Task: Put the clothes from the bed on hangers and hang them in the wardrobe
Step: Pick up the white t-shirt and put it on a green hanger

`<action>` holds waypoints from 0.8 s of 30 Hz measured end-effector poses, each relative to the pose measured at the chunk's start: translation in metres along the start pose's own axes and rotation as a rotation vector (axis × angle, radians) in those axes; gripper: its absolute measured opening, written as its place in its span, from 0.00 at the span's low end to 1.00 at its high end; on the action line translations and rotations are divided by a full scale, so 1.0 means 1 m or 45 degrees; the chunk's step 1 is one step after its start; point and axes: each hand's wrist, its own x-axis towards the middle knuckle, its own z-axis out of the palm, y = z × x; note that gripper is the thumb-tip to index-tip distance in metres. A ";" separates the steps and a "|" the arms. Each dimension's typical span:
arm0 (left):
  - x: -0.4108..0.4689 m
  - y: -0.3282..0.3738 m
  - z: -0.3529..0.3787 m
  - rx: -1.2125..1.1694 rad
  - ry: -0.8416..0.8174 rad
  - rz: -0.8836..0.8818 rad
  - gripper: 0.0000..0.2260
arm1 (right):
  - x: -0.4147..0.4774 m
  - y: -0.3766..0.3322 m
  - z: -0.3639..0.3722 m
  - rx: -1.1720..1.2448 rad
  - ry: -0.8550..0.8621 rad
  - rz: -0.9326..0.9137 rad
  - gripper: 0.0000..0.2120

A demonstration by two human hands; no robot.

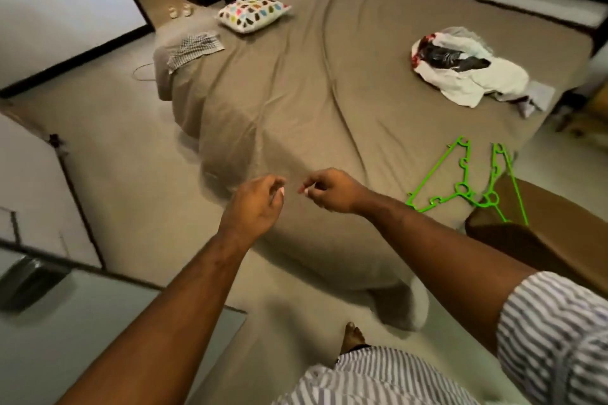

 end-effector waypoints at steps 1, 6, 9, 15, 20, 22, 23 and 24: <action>0.023 0.010 0.006 0.000 -0.020 0.018 0.13 | 0.006 0.011 -0.017 0.010 0.022 0.030 0.09; 0.116 0.052 0.029 -0.026 -0.092 0.139 0.12 | 0.025 0.063 -0.088 0.127 0.156 0.186 0.09; 0.163 0.070 0.047 -0.016 -0.166 0.219 0.12 | 0.033 0.095 -0.118 0.228 0.287 0.266 0.08; 0.267 0.096 0.090 0.002 -0.296 0.403 0.11 | 0.052 0.143 -0.167 0.311 0.494 0.403 0.08; 0.367 0.111 0.127 -0.059 -0.410 0.577 0.12 | 0.084 0.179 -0.203 0.345 0.716 0.569 0.08; 0.411 0.110 0.141 -0.101 -0.462 0.648 0.15 | 0.101 0.188 -0.213 0.365 0.815 0.657 0.09; 0.435 0.108 0.145 -0.106 -0.489 0.671 0.16 | 0.113 0.190 -0.220 0.375 0.854 0.697 0.10; 0.455 0.106 0.148 -0.107 -0.515 0.694 0.16 | 0.123 0.191 -0.224 0.392 0.876 0.741 0.10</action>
